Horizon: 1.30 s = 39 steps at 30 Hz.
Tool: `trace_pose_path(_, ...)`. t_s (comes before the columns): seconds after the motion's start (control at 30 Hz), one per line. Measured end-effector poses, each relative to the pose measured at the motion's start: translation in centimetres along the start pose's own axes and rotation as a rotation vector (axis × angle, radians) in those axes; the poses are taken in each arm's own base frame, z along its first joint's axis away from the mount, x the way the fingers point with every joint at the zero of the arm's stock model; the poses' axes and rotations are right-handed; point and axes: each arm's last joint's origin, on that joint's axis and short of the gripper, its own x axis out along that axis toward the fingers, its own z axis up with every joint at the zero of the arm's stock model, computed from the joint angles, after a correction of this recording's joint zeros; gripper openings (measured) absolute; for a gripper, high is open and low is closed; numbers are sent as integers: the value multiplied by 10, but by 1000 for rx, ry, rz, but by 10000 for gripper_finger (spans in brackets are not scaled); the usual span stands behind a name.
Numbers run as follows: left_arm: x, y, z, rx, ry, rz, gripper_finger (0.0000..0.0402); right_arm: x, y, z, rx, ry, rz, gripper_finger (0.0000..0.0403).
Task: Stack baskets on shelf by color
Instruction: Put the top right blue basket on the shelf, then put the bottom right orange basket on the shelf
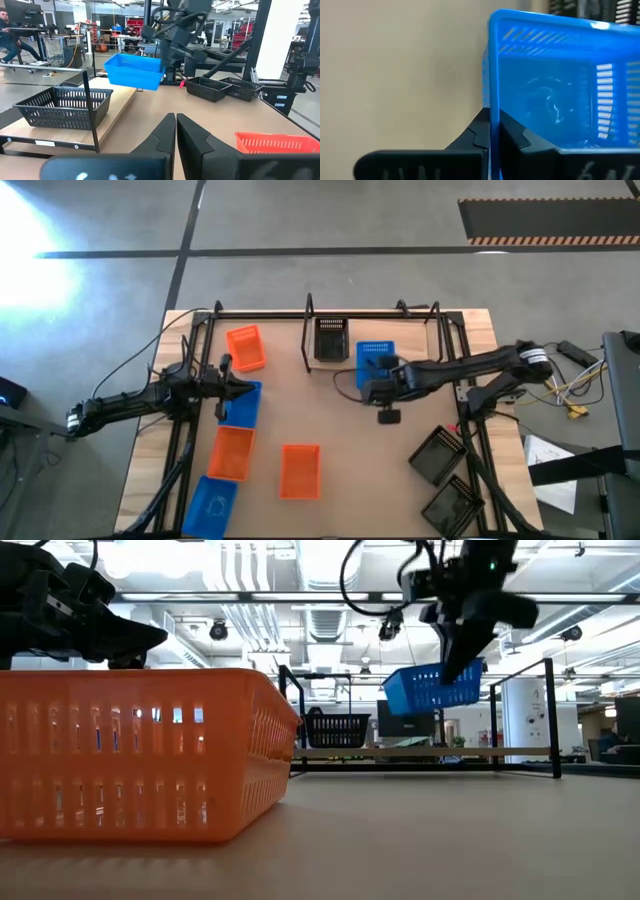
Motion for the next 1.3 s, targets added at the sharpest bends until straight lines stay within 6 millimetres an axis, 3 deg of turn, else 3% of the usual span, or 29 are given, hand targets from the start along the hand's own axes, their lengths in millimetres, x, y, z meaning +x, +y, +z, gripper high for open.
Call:
trace_pose_path(0.27, 0, 0, 0, 0, 0, 0, 0, 33, -67, -27, 72, -113, 84, 8)
trace_pose_path(0.43, 0, 0, 0, 0, 0, 0, 0, 51, -90, -43, 100, -121, 161, 8)
trace_pose_path(0.97, 0, 0, 0, 0, 0, 0, 0, 65, -99, -42, 116, -105, 106, 12)
trace_pose_path(1.3, 0, 0, 0, 0, 0, 0, 0, 63, -101, -42, 117, -94, 67, 89)
